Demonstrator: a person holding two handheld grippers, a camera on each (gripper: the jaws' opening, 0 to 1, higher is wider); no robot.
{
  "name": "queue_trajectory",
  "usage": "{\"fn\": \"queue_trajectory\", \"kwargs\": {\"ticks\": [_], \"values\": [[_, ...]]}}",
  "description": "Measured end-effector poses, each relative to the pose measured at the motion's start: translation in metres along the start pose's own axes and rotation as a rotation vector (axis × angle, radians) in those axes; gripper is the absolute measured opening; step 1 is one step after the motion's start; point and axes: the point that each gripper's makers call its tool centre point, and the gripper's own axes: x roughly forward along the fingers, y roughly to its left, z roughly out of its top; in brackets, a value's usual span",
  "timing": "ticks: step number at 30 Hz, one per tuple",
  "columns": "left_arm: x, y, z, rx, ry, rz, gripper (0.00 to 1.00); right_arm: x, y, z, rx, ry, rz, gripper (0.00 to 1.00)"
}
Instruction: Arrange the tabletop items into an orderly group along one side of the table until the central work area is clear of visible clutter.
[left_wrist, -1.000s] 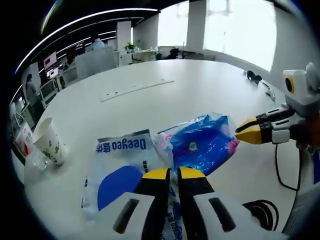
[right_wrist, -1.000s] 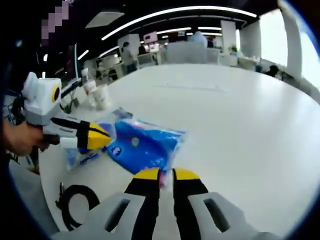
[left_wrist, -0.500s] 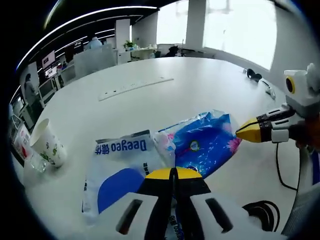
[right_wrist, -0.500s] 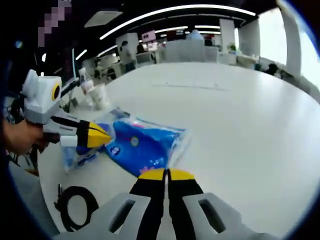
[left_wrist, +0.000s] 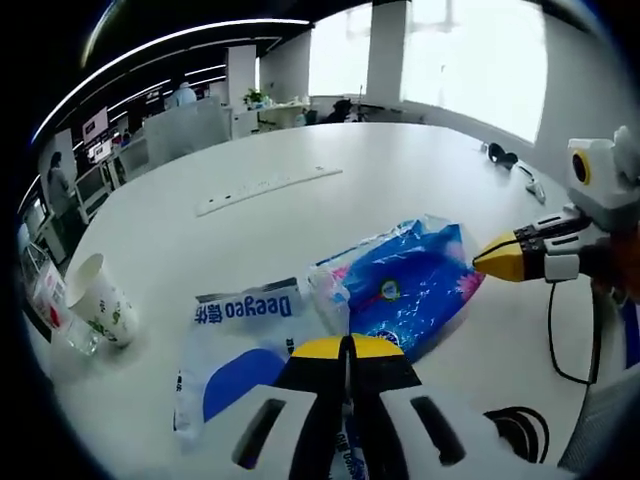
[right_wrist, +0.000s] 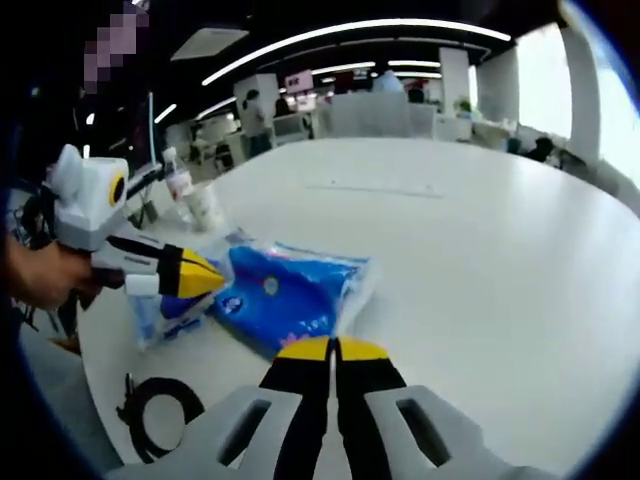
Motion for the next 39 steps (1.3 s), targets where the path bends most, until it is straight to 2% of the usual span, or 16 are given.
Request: {"fn": "queue_trajectory", "kwargs": {"ticks": [15, 27, 39], "values": [[-0.018, -0.009, 0.02, 0.032, -0.05, 0.0, 0.0, -0.022, 0.004, 0.013, -0.014, -0.035, -0.018, 0.0], [-0.032, -0.023, 0.034, 0.056, -0.087, -0.004, 0.0, -0.048, 0.004, 0.028, -0.056, -0.073, -0.034, 0.0], [-0.05, -0.031, 0.049, 0.076, -0.134, -0.002, 0.0, -0.068, 0.01, 0.036, -0.094, -0.099, -0.04, 0.0]]}}
